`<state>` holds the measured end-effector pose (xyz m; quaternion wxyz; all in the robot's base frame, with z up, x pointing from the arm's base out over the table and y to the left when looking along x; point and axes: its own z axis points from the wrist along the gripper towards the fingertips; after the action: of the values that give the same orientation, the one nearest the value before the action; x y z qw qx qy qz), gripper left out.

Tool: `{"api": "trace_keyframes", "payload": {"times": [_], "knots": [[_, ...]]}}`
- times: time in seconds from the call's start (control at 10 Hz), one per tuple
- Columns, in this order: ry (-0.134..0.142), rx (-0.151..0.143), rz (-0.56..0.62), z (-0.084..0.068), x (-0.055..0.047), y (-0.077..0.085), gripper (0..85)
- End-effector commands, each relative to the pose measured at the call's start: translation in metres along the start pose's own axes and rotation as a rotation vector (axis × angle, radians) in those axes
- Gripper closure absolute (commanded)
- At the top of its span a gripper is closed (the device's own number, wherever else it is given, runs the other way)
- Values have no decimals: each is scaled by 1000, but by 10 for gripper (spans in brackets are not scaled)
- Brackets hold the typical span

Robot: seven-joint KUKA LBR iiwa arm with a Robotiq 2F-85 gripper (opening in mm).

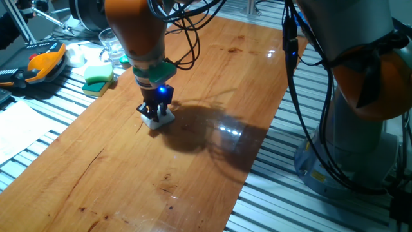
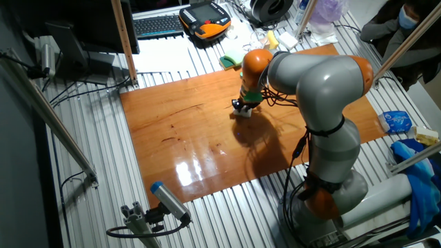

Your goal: Clean the tabletop with a sponge

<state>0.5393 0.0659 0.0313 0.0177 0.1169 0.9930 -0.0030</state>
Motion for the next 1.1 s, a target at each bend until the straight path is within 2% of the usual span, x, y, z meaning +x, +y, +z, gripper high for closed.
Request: {"api": "trace_keyframes", "payload": {"times": [0.0,0.1,0.2,0.4,0.6,0.9,1.0], "knots": [[-1,5,-16,0,0,0,510],[-3,6,-37,0,0,0,510],[-3,9,-59,0,0,0,680],[10,-18,-101,0,0,0,680],[3,-36,-136,0,0,0,680],[20,-35,-167,-9,-11,-10,680],[17,-22,-185,-11,-15,-13,680]]}}
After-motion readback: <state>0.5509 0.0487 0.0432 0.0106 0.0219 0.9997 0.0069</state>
